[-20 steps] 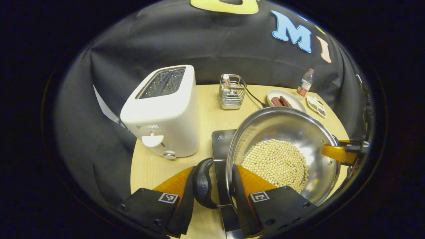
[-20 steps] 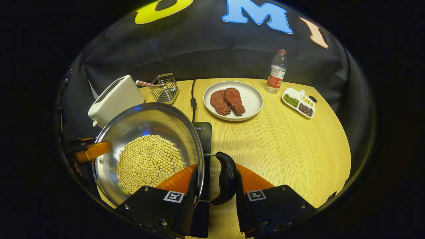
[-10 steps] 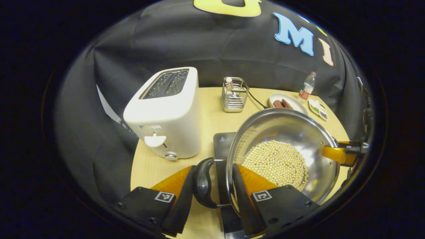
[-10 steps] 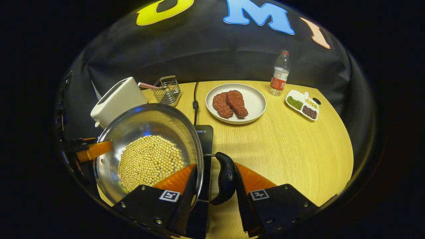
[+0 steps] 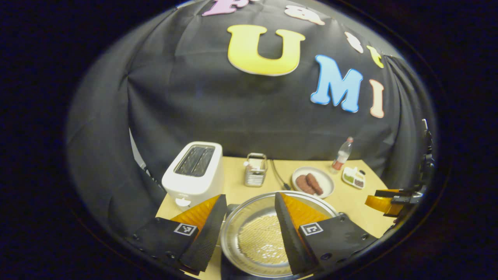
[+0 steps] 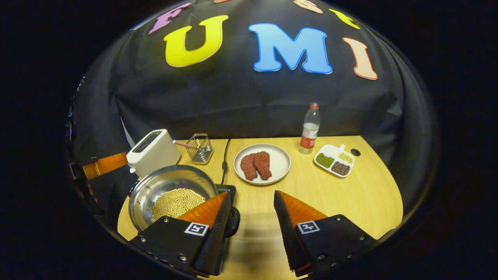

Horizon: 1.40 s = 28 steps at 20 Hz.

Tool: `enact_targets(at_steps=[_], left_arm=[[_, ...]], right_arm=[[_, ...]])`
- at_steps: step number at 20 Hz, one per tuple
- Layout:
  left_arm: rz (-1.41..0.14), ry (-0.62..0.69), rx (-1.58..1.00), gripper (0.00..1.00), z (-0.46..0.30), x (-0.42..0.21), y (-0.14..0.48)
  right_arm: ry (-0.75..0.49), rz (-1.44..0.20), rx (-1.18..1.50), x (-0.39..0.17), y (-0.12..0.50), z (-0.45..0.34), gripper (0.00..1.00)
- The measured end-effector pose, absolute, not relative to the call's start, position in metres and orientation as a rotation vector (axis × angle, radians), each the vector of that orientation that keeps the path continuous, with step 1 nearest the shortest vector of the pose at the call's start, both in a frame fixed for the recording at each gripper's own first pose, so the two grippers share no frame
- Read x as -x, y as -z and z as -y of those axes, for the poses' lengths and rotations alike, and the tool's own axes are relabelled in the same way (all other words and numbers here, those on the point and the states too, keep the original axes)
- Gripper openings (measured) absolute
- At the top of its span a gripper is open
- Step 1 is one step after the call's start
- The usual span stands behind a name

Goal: First push the handle of the pot to place it horizontally, then grasp the pot with both hands and set it on the induction cooktop.

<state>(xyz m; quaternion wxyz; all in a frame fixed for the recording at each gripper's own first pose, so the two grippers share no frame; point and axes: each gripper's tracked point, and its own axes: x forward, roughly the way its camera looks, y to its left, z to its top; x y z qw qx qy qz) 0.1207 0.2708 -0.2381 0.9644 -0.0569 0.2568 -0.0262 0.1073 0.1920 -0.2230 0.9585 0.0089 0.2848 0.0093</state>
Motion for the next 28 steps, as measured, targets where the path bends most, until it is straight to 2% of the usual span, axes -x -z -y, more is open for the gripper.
enact_targets(at_steps=[11, 12, 13, 14, 15, 17, 18, 19, 20, 23, 28], left_arm=[[-0.114, 0.112, 0.079, 0.79, -0.057, -0.068, 0.034], [-0.085, 0.103, 0.08, 0.77, -0.047, -0.064, 0.021], [-0.059, 0.104, 0.077, 0.8, -0.038, -0.06, 0.011], [-0.045, 0.096, 0.067, 0.9, -0.03, -0.056, 0.004], [-0.044, 0.08, 0.055, 1.0, -0.026, -0.055, 0.007], [-0.058, 0.055, 0.042, 1.0, -0.02, -0.043, 0.008], [-0.061, 0.043, 0.041, 1.0, -0.017, -0.039, 0.007], [-0.068, 0.032, 0.041, 1.0, -0.014, -0.038, 0.01], [-0.071, 0.021, 0.039, 0.98, -0.014, -0.034, 0.009], [-0.078, -0.016, 0.019, 0.99, -0.016, -0.023, 0.01], [-0.073, 0.014, 0.012, 0.98, -0.014, -0.013, 0.002]], right_arm=[[0.024, -0.195, -0.005, -0.059, 0.041, -0.066, 0.68], [0.022, -0.177, 0.0, -0.054, 0.028, -0.056, 0.69], [0.017, -0.158, 0.009, -0.051, 0.02, -0.047, 0.77], [0.025, -0.141, 0.019, -0.05, 0.014, -0.037, 0.91], [0.026, -0.127, 0.022, -0.045, 0.007, -0.029, 0.98], [0.015, -0.11, 0.013, -0.042, 0.001, -0.019, 0.98], [0.009, -0.106, 0.01, -0.041, 0.0, -0.015, 0.91], [0.0, -0.105, 0.009, -0.039, -0.001, -0.011, 0.91], [-0.011, -0.106, 0.008, -0.036, -0.002, -0.01, 0.98], [-0.037, -0.103, 0.008, -0.034, -0.004, -0.008, 0.98], [-0.001, -0.086, 0.005, -0.024, -0.014, -0.01, 0.98]])
